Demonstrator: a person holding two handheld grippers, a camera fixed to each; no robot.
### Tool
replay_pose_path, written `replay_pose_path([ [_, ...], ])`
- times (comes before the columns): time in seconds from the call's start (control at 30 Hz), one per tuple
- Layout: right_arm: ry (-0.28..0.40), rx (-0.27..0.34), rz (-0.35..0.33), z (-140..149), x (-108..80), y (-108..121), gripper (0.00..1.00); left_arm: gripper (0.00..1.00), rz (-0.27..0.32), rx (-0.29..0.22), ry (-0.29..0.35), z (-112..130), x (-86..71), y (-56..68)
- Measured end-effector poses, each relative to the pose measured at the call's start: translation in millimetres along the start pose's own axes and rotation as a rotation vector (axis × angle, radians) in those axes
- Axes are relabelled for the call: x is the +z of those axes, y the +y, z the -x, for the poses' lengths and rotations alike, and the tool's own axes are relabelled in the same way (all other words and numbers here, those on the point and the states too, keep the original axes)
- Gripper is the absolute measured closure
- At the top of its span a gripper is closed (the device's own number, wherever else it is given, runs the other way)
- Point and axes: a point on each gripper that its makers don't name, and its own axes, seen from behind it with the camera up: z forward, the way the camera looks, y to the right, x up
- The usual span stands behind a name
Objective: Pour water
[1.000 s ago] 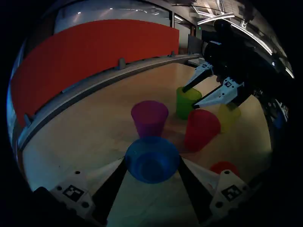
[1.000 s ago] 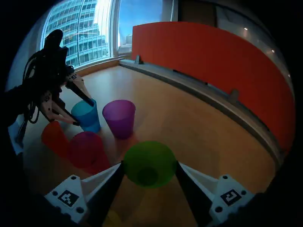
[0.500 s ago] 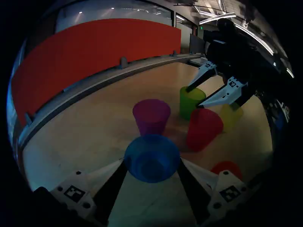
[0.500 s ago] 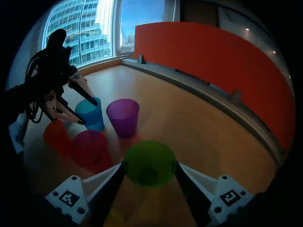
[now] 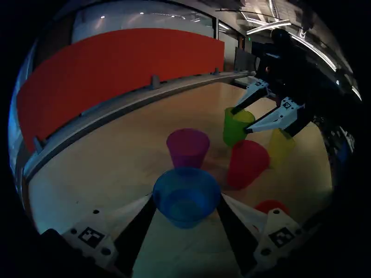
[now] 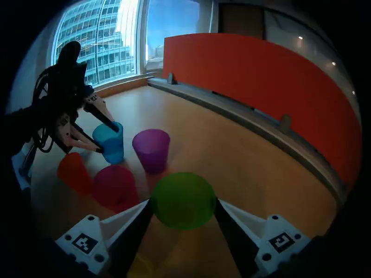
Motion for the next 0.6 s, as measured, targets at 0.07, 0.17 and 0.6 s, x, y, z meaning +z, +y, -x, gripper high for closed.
replay_pose_path([
  [0.07, 0.007, -0.002, 0.003, -3.0, -5.0, -0.2, 0.07, 0.13, -0.001, -0.002, 0.014, -5.5, -4.7, 1.1],
  [0.17, 0.019, -0.006, 0.006, -8.2, -13.6, -2.3, 0.07, 0.13, -0.006, -0.004, 0.041, -16.0, -13.4, 4.0],
  [0.6, 0.099, -0.019, 0.008, -45.4, -60.0, -19.0, 0.07, 0.13, -0.026, -0.003, 0.168, -62.2, -56.8, 23.7],
])
